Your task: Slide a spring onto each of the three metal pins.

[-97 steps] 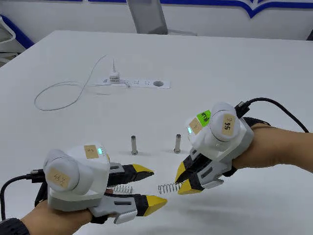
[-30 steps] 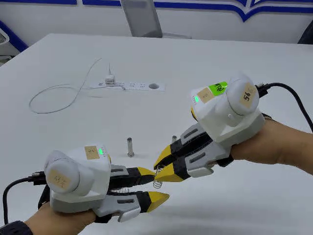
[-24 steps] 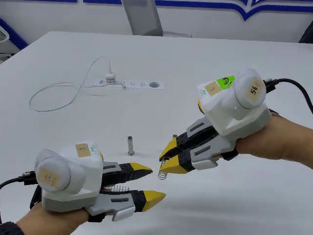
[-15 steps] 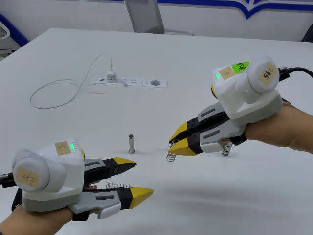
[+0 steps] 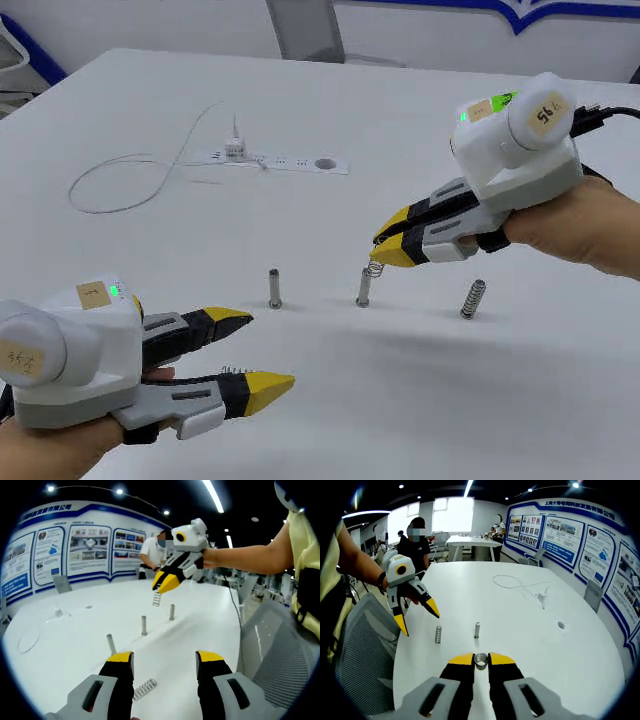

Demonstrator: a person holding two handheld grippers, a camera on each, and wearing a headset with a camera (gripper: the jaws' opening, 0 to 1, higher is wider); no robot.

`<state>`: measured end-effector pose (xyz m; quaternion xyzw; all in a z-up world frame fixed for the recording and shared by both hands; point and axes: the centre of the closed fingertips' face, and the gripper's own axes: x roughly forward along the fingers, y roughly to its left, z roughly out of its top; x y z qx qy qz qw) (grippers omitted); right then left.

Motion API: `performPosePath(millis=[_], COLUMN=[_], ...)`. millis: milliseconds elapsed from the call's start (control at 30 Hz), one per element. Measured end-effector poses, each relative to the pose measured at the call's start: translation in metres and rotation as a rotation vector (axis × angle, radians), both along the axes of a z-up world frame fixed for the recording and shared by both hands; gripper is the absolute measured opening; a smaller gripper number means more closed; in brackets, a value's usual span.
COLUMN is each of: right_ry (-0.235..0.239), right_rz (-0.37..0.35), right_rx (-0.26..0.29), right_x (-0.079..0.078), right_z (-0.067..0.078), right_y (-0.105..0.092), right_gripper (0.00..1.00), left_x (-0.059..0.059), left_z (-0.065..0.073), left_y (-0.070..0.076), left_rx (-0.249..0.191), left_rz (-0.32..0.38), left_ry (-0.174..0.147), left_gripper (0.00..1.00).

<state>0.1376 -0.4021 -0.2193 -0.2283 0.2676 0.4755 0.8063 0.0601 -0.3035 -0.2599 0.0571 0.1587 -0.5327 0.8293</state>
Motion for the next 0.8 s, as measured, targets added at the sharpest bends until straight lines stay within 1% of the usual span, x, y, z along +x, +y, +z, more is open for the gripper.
performPosePath(millis=[167, 333, 567, 633, 700, 800], right_ry=[0.008, 0.03, 0.045, 0.048, 0.065, 0.065], right_rz=[-0.039, -0.064, -0.073, -0.074, -0.076, -0.076], right_rx=[-0.003, -0.013, -0.014, -0.019, -0.013, -0.019], right_x=[0.015, 0.025, 0.032, 0.033, 0.033, 0.034], right_z=[-0.008, -0.021, -0.029, -0.032, -0.034, -0.036], right_y=[-0.003, -0.004, -0.003, -0.003, -0.003, -0.003], right_gripper=[0.11, 0.11, 0.11, 0.11, 0.11, 0.11], left_x=[0.0, 0.001, 0.003, 0.003, 0.003, 0.004], left_z=[0.0, -0.001, -0.002, -0.003, -0.003, -0.004], left_y=[0.002, 0.003, 0.007, 0.008, 0.008, 0.009], left_rx=[0.0, 0.004, 0.01, 0.011, 0.012, 0.012], left_rz=[0.007, 0.012, 0.021, 0.022, 0.022, 0.026], left_ry=[0.001, 0.005, 0.012, 0.014, 0.016, 0.019], left_gripper=[0.52, 0.52, 0.52, 0.52, 0.52, 0.52])
